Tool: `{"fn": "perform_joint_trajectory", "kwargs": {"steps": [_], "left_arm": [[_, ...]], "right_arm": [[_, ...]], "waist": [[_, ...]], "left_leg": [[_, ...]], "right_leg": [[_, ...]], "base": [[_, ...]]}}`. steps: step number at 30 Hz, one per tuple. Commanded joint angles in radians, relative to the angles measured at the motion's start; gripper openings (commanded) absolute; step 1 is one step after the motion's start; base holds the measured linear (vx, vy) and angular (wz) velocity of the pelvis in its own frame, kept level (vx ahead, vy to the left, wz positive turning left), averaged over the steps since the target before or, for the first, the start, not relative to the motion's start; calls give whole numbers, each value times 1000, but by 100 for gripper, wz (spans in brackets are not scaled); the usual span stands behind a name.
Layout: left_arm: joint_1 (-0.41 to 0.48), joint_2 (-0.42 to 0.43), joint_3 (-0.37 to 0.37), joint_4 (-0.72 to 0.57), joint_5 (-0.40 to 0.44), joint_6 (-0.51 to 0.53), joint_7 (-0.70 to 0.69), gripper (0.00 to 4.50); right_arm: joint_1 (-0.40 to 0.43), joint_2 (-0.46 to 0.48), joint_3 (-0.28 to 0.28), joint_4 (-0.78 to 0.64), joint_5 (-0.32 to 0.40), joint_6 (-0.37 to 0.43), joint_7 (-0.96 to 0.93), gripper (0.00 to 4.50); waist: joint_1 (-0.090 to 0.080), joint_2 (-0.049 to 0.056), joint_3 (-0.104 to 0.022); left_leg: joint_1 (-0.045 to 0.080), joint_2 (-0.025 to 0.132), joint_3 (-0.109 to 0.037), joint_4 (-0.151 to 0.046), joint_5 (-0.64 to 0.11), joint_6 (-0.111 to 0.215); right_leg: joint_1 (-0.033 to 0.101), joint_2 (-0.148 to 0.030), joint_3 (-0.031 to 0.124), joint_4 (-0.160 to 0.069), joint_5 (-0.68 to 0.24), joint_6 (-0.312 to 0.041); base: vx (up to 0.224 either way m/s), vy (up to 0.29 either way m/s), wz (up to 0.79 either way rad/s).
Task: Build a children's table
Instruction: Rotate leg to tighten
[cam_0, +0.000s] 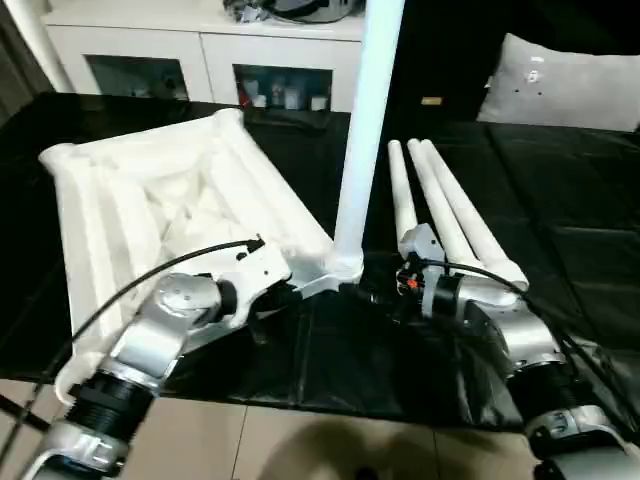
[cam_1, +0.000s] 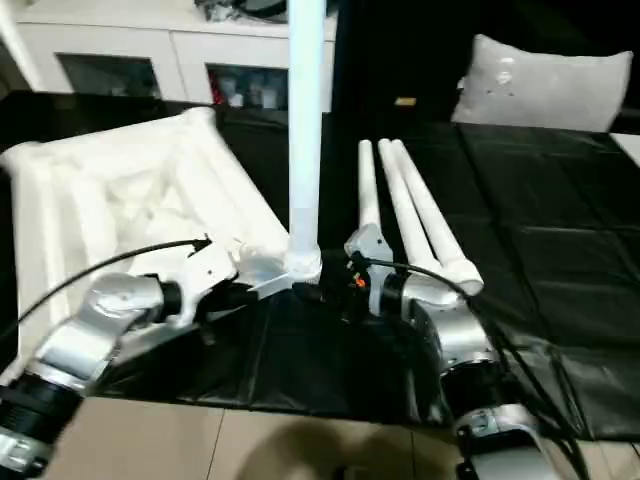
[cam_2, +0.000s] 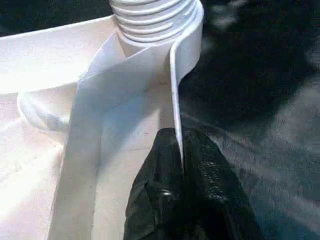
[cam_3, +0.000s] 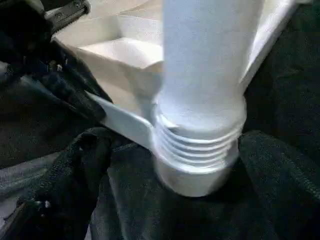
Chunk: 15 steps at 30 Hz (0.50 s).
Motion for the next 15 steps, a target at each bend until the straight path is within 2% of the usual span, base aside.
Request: {"fn": "perform_joint_trajectory", "kwargs": {"steps": [1, 2, 4, 7, 13, 15], "left_arm": [[-8, 29, -50, 25, 21, -43, -70, 0], [-8, 33, -53, 26, 20, -46, -76, 0], [-17, 64, -74, 35, 16, -76, -135, 0], [-32, 90, -92, 55, 14, -119, -197, 0], [-42, 123, -108, 75, 6, -178, -282, 0], [-45, 129, -113, 81, 3, -193, -298, 0]], "right_arm": [[-28, -18, 18, -13, -26, -34, 40, 443], [-29, -21, 21, -13, -26, -35, 46, 443], [-36, -45, 46, -20, -29, -40, 107, 443], [-48, -59, 65, -23, -27, -37, 153, 443], [-71, -66, 88, -1, -26, -50, 213, 443], [-76, -64, 94, 6, -24, -49, 232, 409]], "waist": [[11, 5, -73], [12, 5, -75], [19, 7, -73], [27, 5, -74], [37, 1, -69], [39, 2, -69]], "left_leg": [[-26, -6, 28, -58, -78, 113], [-27, -6, 28, -56, -70, 113], [-21, -3, 30, -57, -75, 116], [-19, -1, 31, -59, -86, 112], [-17, -1, 35, -61, -130, 89], [-15, 0, 36, -61, -130, 83]], "right_leg": [[74, -47, 59, -55, -226, -188], [76, -47, 60, -51, -211, -192], [72, -45, 62, -47, -186, -208], [75, -45, 63, -42, -172, -222], [75, -49, 67, -48, -250, -197], [73, -48, 67, -49, -264, -191]], "base": [[0, 0, 0], [0, 0, 0], [0, 0, 0], [0, 0, 0], [0, 0, 0], [0, 0, 0]]}}
